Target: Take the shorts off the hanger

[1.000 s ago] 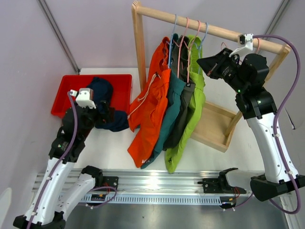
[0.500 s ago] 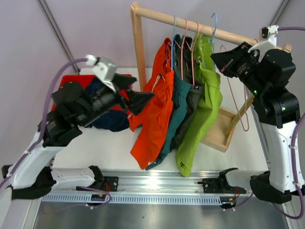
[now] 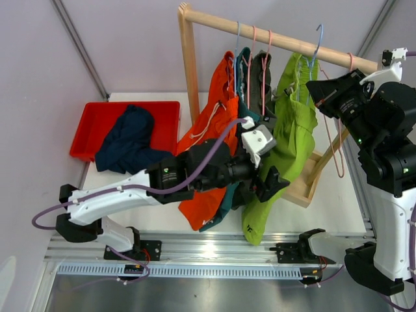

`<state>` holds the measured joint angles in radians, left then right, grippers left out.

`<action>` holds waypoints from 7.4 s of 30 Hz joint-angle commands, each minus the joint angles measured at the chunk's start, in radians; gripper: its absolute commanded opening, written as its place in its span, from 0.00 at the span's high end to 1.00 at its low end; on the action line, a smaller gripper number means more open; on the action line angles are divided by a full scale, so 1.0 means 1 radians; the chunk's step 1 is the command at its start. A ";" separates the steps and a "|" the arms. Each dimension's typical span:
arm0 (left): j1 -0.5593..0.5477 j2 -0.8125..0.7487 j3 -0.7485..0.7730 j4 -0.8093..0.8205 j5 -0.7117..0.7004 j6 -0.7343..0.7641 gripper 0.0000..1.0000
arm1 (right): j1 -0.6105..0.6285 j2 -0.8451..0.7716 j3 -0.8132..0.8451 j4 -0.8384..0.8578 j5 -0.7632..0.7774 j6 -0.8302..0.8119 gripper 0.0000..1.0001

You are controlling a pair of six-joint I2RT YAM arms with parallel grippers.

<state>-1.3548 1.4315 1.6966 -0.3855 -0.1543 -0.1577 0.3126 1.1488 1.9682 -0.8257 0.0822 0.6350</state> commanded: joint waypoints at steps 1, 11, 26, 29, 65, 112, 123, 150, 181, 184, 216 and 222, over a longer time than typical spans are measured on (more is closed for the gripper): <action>-0.035 0.023 0.035 0.117 -0.002 -0.019 0.01 | 0.003 -0.047 0.026 0.092 0.022 0.032 1.00; -0.050 0.125 0.083 0.131 -0.053 -0.005 0.01 | 0.003 -0.067 0.034 0.068 -0.004 0.063 1.00; -0.082 0.046 -0.063 0.243 -0.169 -0.022 1.00 | 0.005 -0.086 0.020 0.057 0.013 0.069 1.00; -0.170 -0.020 -0.170 0.254 -0.240 -0.019 1.00 | 0.003 -0.083 0.023 0.056 0.016 0.060 1.00; 0.029 0.135 -0.072 0.057 -0.355 -0.195 1.00 | 0.006 -0.158 0.204 -0.202 0.134 0.025 1.00; -0.396 -0.326 0.080 0.923 -1.295 1.373 1.00 | 0.008 -0.323 -0.209 -0.013 0.386 -0.049 0.01; 0.096 -0.201 0.341 0.104 -1.087 0.839 1.00 | 0.014 -0.405 -0.201 -0.066 0.404 -0.086 0.01; 1.395 0.400 0.583 -0.343 -0.271 0.003 0.57 | 0.022 -0.580 -0.347 0.218 -0.121 -0.265 0.01; 1.224 -0.525 -0.750 -0.038 -0.031 -0.062 0.01 | 0.210 0.095 -0.192 0.361 0.068 -0.296 0.22; 1.224 -0.539 -0.779 -0.033 -0.021 -0.066 0.00 | 0.212 0.098 -0.222 0.361 0.111 -0.285 0.25; 0.868 -0.632 -0.680 -0.041 -0.109 0.033 0.01 | 0.258 -0.029 -0.319 0.439 0.278 -0.242 1.00; 0.414 -0.531 -0.414 -0.121 -0.197 0.021 0.01 | 0.261 -0.129 -0.290 0.375 0.304 -0.212 1.00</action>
<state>-0.7704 0.8810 1.1660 -0.4950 -0.2913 -0.1555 0.5663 1.0847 1.6238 -0.5034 0.3367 0.4046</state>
